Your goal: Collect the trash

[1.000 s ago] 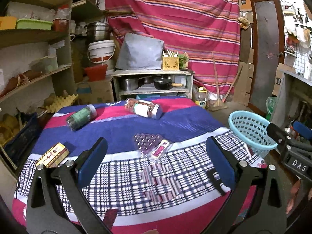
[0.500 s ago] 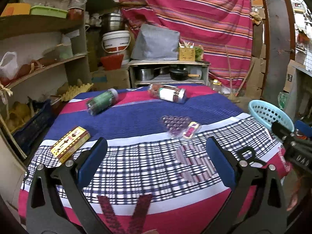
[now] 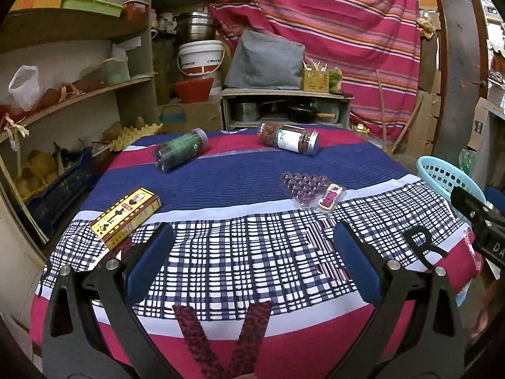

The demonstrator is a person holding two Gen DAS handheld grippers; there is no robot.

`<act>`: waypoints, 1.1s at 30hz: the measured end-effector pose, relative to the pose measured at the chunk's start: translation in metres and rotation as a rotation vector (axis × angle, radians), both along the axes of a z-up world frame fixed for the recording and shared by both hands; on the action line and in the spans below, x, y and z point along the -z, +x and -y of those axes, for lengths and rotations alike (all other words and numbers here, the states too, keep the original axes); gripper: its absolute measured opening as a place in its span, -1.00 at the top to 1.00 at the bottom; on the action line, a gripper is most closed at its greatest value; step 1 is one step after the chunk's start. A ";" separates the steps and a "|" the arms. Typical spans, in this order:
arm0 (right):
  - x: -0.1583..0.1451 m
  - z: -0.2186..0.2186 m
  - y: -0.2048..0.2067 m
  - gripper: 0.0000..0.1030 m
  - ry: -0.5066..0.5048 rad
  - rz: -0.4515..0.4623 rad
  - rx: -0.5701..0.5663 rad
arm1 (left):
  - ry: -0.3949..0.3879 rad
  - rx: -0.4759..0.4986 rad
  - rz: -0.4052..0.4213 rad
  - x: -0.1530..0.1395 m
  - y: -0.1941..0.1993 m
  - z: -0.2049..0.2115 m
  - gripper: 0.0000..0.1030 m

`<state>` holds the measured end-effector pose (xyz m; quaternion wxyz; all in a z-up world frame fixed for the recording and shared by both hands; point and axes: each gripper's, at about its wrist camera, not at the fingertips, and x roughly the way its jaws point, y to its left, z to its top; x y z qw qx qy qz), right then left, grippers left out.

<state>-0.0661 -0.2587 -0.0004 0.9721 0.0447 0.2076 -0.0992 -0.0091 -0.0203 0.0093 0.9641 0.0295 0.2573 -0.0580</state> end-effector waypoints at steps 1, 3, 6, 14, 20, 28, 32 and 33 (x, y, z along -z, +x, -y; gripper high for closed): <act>0.000 0.000 0.000 -0.91 0.000 0.002 -0.003 | -0.001 0.000 0.000 0.000 0.000 0.000 -0.89; 0.000 0.000 0.000 -0.91 0.005 0.004 -0.006 | -0.004 -0.004 0.003 0.000 0.001 -0.001 -0.89; 0.001 -0.002 0.000 -0.91 -0.002 0.005 -0.014 | -0.012 -0.011 0.001 0.000 0.002 -0.003 -0.89; 0.002 -0.005 0.000 -0.91 -0.002 0.001 -0.024 | -0.020 -0.025 0.012 -0.001 0.001 -0.006 -0.89; 0.004 -0.005 0.000 -0.91 -0.005 0.000 -0.028 | -0.014 -0.024 0.016 -0.001 0.001 -0.004 -0.89; 0.006 -0.012 0.000 -0.91 -0.033 -0.002 -0.035 | -0.003 -0.023 0.029 -0.001 -0.001 -0.002 -0.89; 0.006 -0.011 -0.001 -0.91 -0.027 0.001 -0.029 | -0.010 -0.025 0.024 -0.001 -0.001 -0.003 -0.89; 0.006 -0.011 -0.001 -0.91 -0.026 0.001 -0.027 | -0.010 -0.025 0.023 -0.001 -0.002 -0.003 -0.89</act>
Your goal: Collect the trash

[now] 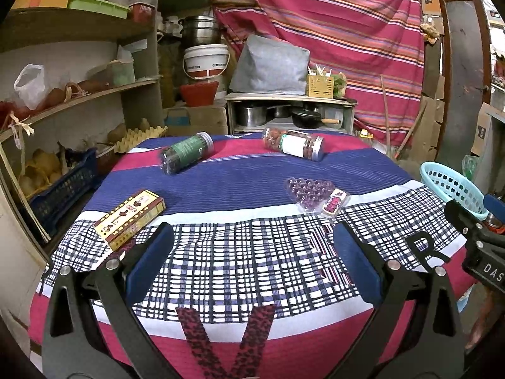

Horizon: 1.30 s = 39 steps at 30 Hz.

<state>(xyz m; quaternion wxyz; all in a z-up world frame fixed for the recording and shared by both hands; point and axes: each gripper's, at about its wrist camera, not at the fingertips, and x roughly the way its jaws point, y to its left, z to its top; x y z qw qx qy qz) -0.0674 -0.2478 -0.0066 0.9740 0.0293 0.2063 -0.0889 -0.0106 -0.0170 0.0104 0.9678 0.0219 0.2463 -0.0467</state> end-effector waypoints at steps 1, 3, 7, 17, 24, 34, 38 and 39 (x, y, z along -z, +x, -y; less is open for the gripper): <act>0.000 0.000 0.000 -0.91 0.001 -0.001 0.002 | 0.000 -0.001 -0.001 0.000 0.000 0.000 -0.89; 0.000 0.001 0.000 -0.91 0.001 -0.002 0.004 | 0.001 -0.001 -0.003 0.000 0.000 0.000 -0.89; 0.000 0.002 0.000 -0.91 0.002 -0.003 0.004 | 0.002 -0.001 -0.002 0.000 0.001 0.000 -0.89; 0.000 0.003 0.001 -0.91 0.002 -0.002 0.003 | 0.000 -0.001 -0.003 0.000 0.000 0.000 -0.89; 0.000 0.003 0.001 -0.91 -0.001 -0.004 0.004 | 0.000 -0.001 -0.003 0.000 0.000 0.000 -0.89; 0.000 0.003 0.001 -0.91 -0.001 -0.005 0.004 | 0.000 -0.001 -0.003 0.000 0.001 0.000 -0.89; 0.000 0.003 0.001 -0.91 -0.001 -0.004 0.004 | 0.000 -0.001 -0.002 0.000 0.001 0.000 -0.89; 0.000 0.003 0.001 -0.91 -0.001 -0.004 0.003 | 0.000 -0.001 -0.003 0.000 0.001 0.000 -0.89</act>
